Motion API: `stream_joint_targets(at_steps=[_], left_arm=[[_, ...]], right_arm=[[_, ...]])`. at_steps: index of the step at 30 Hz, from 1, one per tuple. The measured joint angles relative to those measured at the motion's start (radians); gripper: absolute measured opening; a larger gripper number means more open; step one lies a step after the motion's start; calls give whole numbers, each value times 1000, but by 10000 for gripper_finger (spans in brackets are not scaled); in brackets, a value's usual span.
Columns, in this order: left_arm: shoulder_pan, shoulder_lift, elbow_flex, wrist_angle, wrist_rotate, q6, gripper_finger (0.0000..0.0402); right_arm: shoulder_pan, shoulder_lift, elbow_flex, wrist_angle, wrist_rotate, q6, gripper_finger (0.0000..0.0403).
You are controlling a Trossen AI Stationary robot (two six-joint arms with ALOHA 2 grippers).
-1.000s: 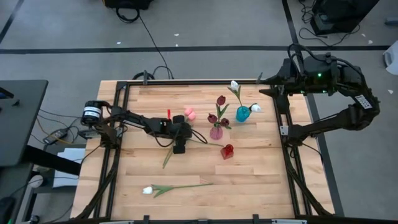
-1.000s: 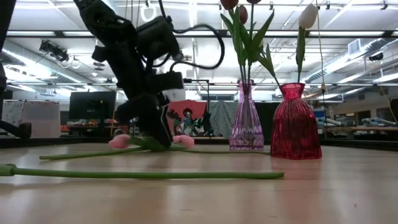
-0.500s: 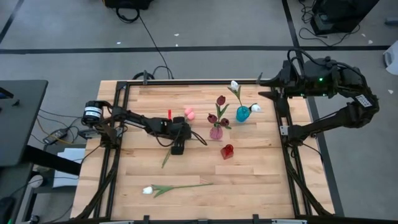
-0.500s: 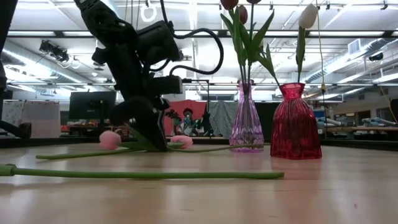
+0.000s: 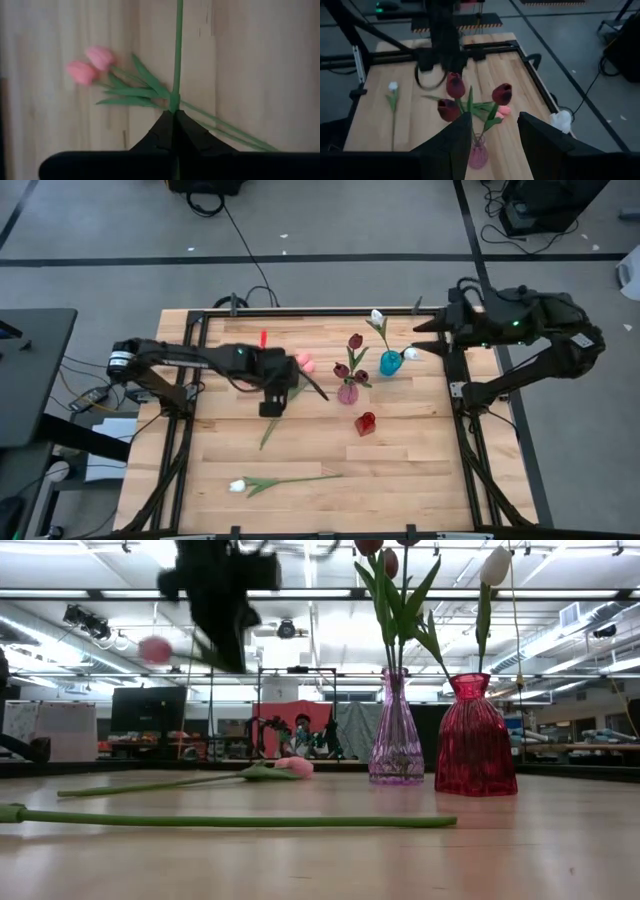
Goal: Sort flowers into vase by color
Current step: Put the pink flower into the red vase
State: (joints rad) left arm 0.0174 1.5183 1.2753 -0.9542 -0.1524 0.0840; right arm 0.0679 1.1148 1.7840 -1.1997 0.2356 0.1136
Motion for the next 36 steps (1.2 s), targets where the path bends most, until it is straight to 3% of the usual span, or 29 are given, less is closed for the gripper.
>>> stream_joint_targets(at_steps=[4,9,12,21,24,31,36], left_arm=[[0,-3,173,-98,64,-37,15],[-12,-3,319,-130,366,-46,15],[-33,-3,380,-130,442,-31,15],[-53,-3,489,82,395,-100,15],[-42,-3,506,137,277,-137,15],[-7,-3,534,268,121,-237,15],[38,-3,536,394,75,-356,15]], right_arm=[[45,57,0,-3,-18,0,174],[135,130,-1,-13,37,-16,174],[174,150,-1,-3,92,-35,174],[241,160,-1,62,152,-103,174],[270,160,-1,53,238,-145,174],[358,170,0,83,463,-296,174],[394,232,0,182,631,-561,174]])
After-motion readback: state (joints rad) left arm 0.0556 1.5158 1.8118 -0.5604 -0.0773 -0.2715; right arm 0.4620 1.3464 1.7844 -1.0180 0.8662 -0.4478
